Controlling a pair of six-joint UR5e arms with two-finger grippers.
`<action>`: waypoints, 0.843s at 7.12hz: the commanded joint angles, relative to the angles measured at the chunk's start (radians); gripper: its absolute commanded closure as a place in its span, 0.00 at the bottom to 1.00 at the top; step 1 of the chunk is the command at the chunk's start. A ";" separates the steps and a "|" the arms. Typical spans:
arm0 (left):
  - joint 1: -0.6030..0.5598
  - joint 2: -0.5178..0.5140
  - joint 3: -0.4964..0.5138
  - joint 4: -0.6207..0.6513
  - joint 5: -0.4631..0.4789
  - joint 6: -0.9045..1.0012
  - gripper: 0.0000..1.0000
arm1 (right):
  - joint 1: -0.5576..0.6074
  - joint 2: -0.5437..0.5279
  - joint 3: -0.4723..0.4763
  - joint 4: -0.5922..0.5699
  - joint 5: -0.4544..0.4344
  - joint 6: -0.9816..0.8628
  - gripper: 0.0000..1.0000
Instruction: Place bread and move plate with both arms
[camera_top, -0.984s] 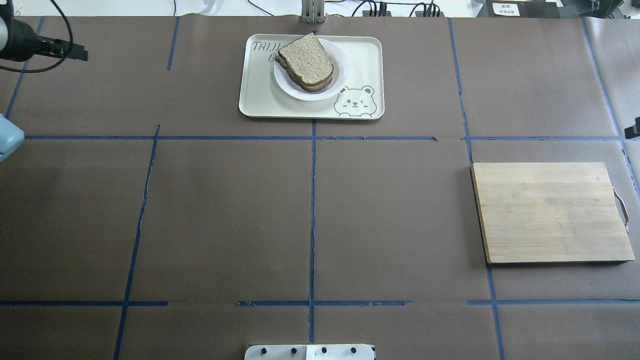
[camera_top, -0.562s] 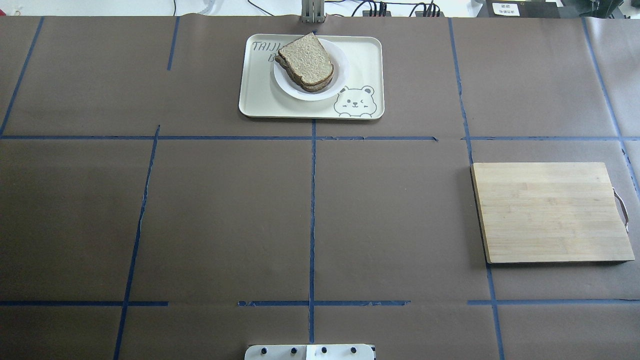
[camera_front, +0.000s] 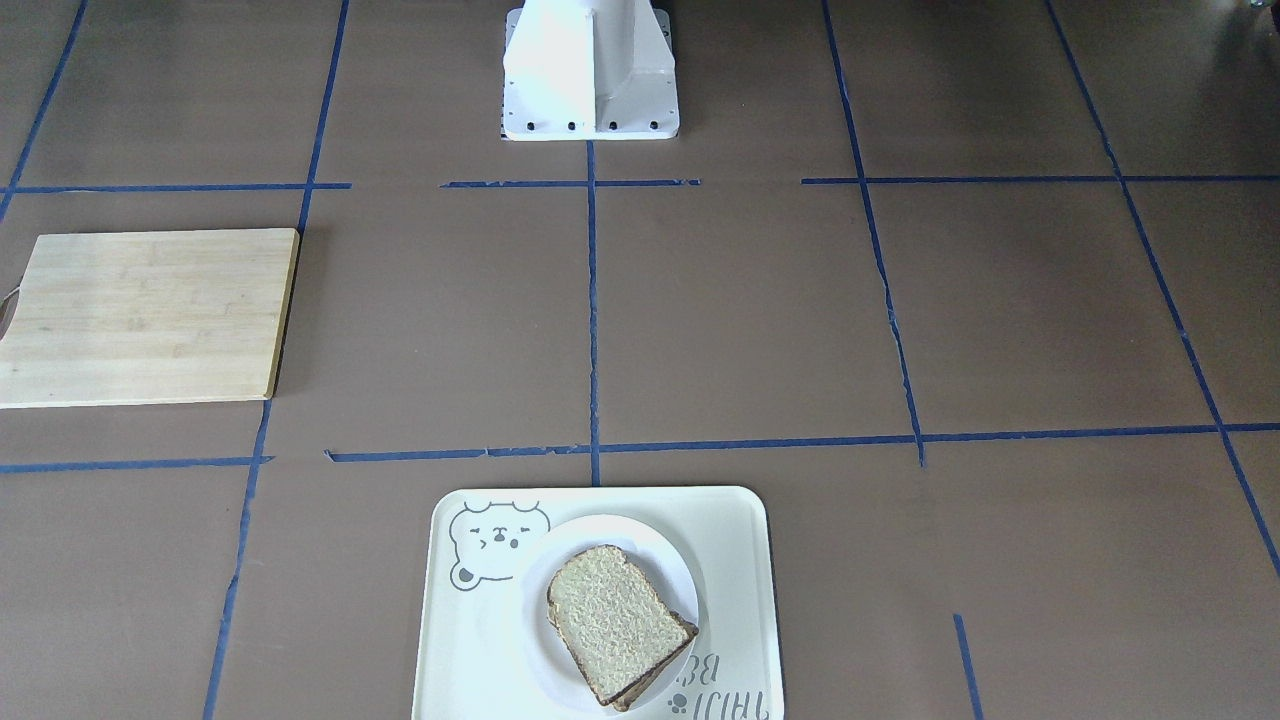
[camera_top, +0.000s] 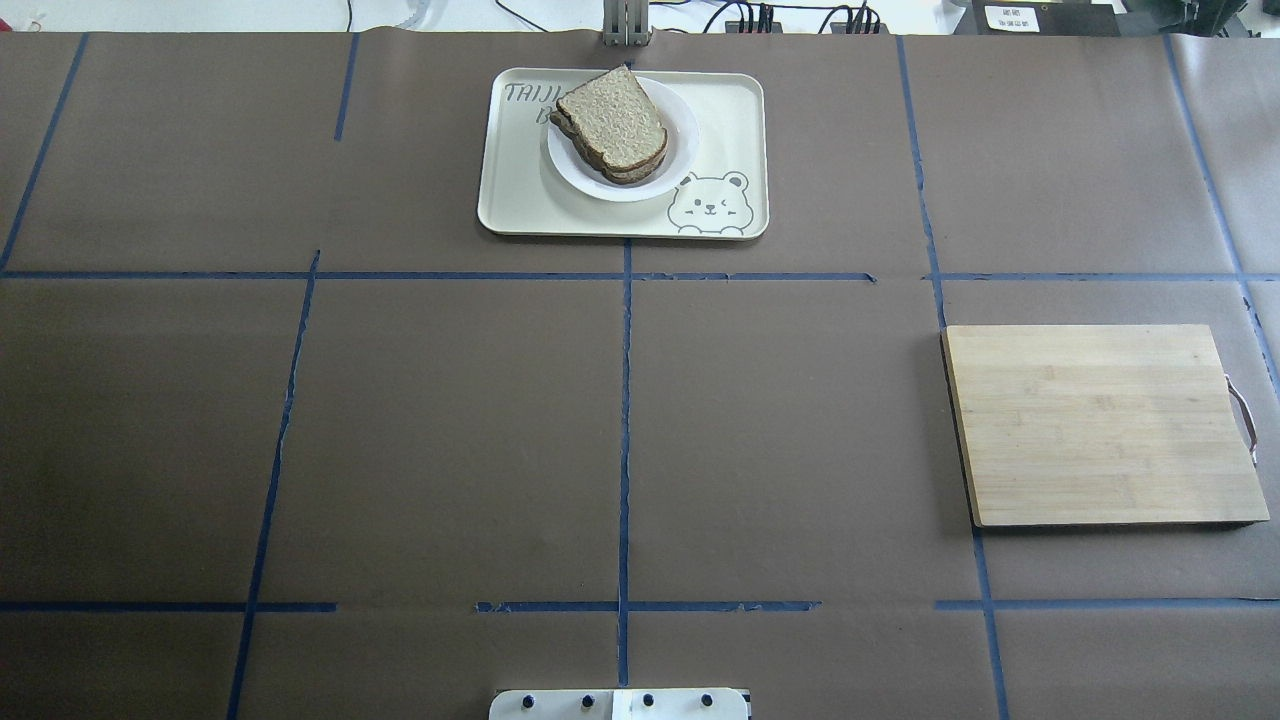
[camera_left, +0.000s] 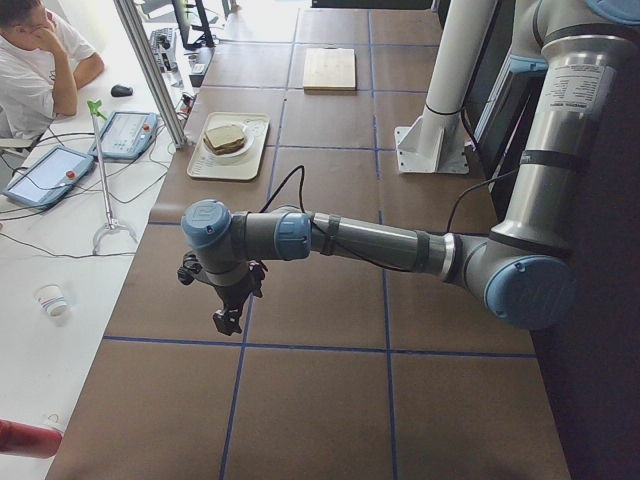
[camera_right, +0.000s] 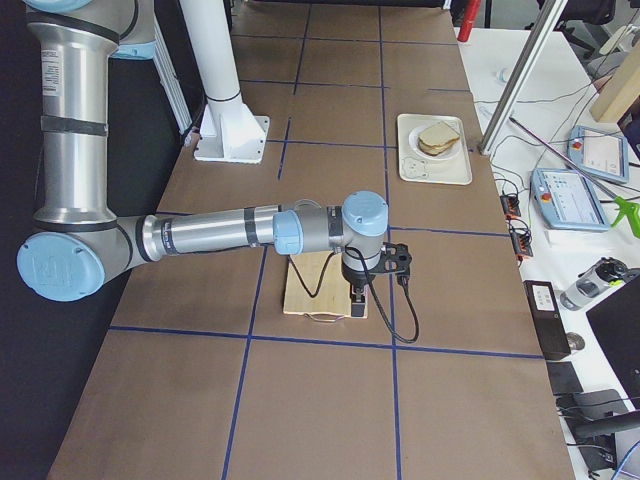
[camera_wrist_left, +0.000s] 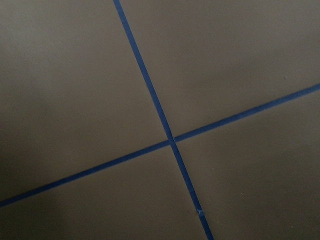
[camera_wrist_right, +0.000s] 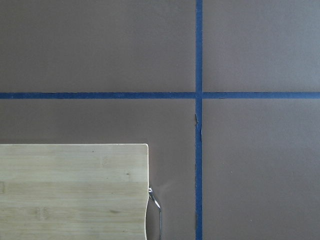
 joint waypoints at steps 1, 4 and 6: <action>-0.011 0.085 -0.069 -0.014 -0.029 -0.081 0.00 | 0.007 -0.020 0.001 -0.001 0.019 -0.042 0.00; -0.011 0.217 -0.221 -0.017 -0.032 -0.226 0.00 | 0.012 -0.099 0.037 0.012 0.020 -0.110 0.00; -0.011 0.253 -0.246 -0.017 -0.034 -0.233 0.00 | 0.012 -0.087 -0.029 0.007 0.026 -0.108 0.00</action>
